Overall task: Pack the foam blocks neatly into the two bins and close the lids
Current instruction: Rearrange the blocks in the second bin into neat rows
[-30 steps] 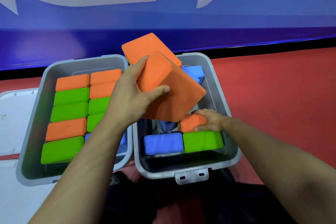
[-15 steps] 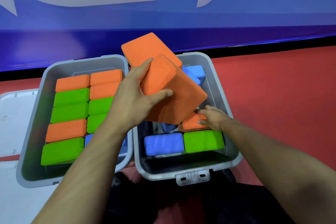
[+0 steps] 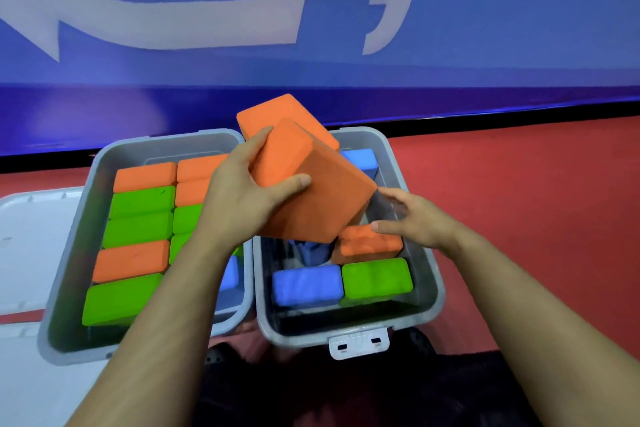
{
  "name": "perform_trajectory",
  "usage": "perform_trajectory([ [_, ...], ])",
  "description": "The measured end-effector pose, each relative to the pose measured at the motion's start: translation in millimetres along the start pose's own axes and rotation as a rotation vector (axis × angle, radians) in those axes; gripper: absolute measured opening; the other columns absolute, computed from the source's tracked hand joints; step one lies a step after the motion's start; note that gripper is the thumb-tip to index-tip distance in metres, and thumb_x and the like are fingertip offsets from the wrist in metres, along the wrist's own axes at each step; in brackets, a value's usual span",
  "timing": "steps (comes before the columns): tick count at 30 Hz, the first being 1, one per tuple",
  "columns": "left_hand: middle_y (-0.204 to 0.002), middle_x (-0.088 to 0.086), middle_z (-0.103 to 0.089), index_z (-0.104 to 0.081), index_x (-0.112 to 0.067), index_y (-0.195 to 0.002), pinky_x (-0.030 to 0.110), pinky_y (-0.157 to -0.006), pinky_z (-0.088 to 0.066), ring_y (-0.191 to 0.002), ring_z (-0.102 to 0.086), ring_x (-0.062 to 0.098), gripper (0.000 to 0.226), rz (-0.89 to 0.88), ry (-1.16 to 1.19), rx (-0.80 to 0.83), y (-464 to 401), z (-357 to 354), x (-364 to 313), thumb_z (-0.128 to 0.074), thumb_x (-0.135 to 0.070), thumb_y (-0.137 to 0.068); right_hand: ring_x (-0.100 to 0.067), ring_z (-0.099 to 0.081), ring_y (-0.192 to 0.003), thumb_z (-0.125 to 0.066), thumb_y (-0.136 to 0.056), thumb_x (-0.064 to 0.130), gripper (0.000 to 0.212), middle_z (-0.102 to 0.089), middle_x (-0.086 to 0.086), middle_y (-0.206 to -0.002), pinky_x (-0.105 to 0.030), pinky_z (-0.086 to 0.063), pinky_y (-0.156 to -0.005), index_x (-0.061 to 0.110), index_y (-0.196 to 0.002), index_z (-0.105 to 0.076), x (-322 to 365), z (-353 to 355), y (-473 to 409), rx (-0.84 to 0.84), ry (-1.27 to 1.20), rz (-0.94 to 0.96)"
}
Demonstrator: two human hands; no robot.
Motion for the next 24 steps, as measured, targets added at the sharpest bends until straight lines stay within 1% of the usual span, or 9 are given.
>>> perform_trajectory([
  [3, -0.139, -0.014, -0.061, -0.054, -0.032, -0.145, 0.031, -0.107, -0.046, -0.122, -0.058, 0.005, 0.089, 0.085, 0.137, -0.057, 3.1, 19.3, 13.2, -0.085, -0.063, -0.068, 0.008, -0.048, -0.122, -0.083, -0.08, 0.017, 0.092, -0.048, 0.032, -0.121, -0.016, -0.037, -0.103, 0.028, -0.153, -0.028, 21.6, -14.7, 9.1, 0.071, -0.134, 0.007],
  [5, -0.127, -0.016, -0.069, -0.062, -0.034, -0.136, 0.041, -0.105, -0.051, -0.116, -0.064, 0.006, 0.075, 0.129, 0.22, -0.075, 5.5, 28.9, 21.0, -0.08, -0.066, -0.071, 0.011, -0.061, -0.107, -0.081, -0.083, 0.015, 0.082, -0.063, 0.025, -0.113, -0.014, -0.047, -0.09, 0.037, -0.144, -0.032, 31.4, -14.8, 10.7, 0.101, -0.29, -0.027],
  [7, -0.117, -0.015, -0.074, -0.069, -0.034, -0.127, 0.044, -0.102, -0.053, -0.11, -0.068, 0.007, 0.053, 0.162, 0.318, -0.082, 7.5, 35.5, 27.0, -0.077, -0.058, -0.08, -0.005, -0.068, -0.109, -0.081, -0.083, 0.025, 0.068, -0.073, 0.012, -0.116, -0.026, -0.056, -0.084, 0.035, -0.14, -0.044, 39.0, -17.5, 12.3, 0.141, -0.418, -0.067],
  [9, -0.113, -0.012, -0.076, -0.072, -0.031, -0.124, 0.044, -0.101, -0.054, -0.107, -0.071, 0.009, 0.044, 0.209, 0.399, -0.077, 7.0, 37.5, 33.6, -0.074, -0.052, -0.086, -0.016, -0.068, -0.114, -0.083, -0.076, 0.042, 0.07, -0.071, 0.007, -0.122, -0.045, -0.055, -0.093, 0.034, -0.137, -0.049, 44.3, -24.4, 13.2, 0.197, -0.466, -0.117],
  [11, -0.112, -0.011, -0.076, -0.072, -0.028, -0.123, 0.043, -0.1, -0.055, -0.105, -0.072, 0.009, 0.045, 0.257, 0.429, -0.087, 4.9, 36.0, 42.2, -0.071, -0.055, -0.087, -0.023, -0.069, -0.112, -0.083, -0.072, 0.044, 0.071, -0.072, 0.0, -0.122, -0.051, -0.054, -0.098, 0.026, -0.134, -0.054, 46.8, -24.1, 8.4, 0.181, -0.517, -0.129],
  [15, -0.131, -0.012, -0.067, -0.062, -0.025, -0.137, 0.047, -0.11, -0.047, -0.122, -0.063, 0.009, 0.088, 0.328, 0.491, -0.199, 0.2, 40.1, 56.3, -0.065, -0.084, -0.072, -0.029, -0.072, -0.106, -0.084, -0.07, 0.041, 0.074, -0.073, -0.008, -0.118, -0.05, -0.056, -0.093, 0.016, -0.134, -0.054, 48.3, -9.4, -2.5, 0.071, -0.655, -0.145],
  [18, -0.113, -0.022, -0.065, -0.063, -0.033, -0.125, 0.043, -0.108, -0.047, -0.115, -0.061, 0.006, 0.054, 0.356, 0.501, -0.224, -2.2, 37.1, 61.0, -0.057, -0.072, -0.089, -0.028, -0.075, -0.092, -0.075, -0.085, 0.04, 0.051, -0.078, -0.006, -0.097, -0.043, -0.061, -0.081, 0.011, -0.123, -0.059, 34.2, 9.9, -5.5, -0.113, -0.8, -0.22],
  [20, -0.098, -0.024, -0.062, -0.063, -0.037, -0.107, 0.035, -0.097, -0.049, -0.1, -0.06, 0.002, 0.028, 0.372, 0.51, -0.215, -3.1, 31.1, 63.7, -0.054, -0.061, -0.097, -0.029, -0.075, -0.093, -0.073, -0.088, 0.041, 0.045, -0.078, -0.008, -0.097, -0.046, -0.06, -0.085, 0.009, -0.117, -0.062, 16.9, 24.6, -5.6, -0.266, -0.964, -0.281],
  [24, -0.103, -0.028, -0.062, -0.061, -0.037, -0.104, 0.036, -0.103, -0.048, -0.104, -0.059, -0.005, 0.022, 0.361, 0.486, -0.192, -4.2, 21.6, 56.9, -0.053, -0.057, -0.098, -0.028, -0.073, -0.096, -0.077, -0.086, 0.041, 0.052, -0.073, -0.014, -0.109, -0.047, -0.06, -0.085, 0.006, -0.119, -0.059, -16.5, 39.6, -5.0, -0.512, -1.067, -0.373],
])
Point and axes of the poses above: each hand's wrist, its own y-axis away from the middle knuckle, its own z-axis out of the back of the hand, x = y × z, the point moved 10 cm from there along -y, towards the middle knuckle
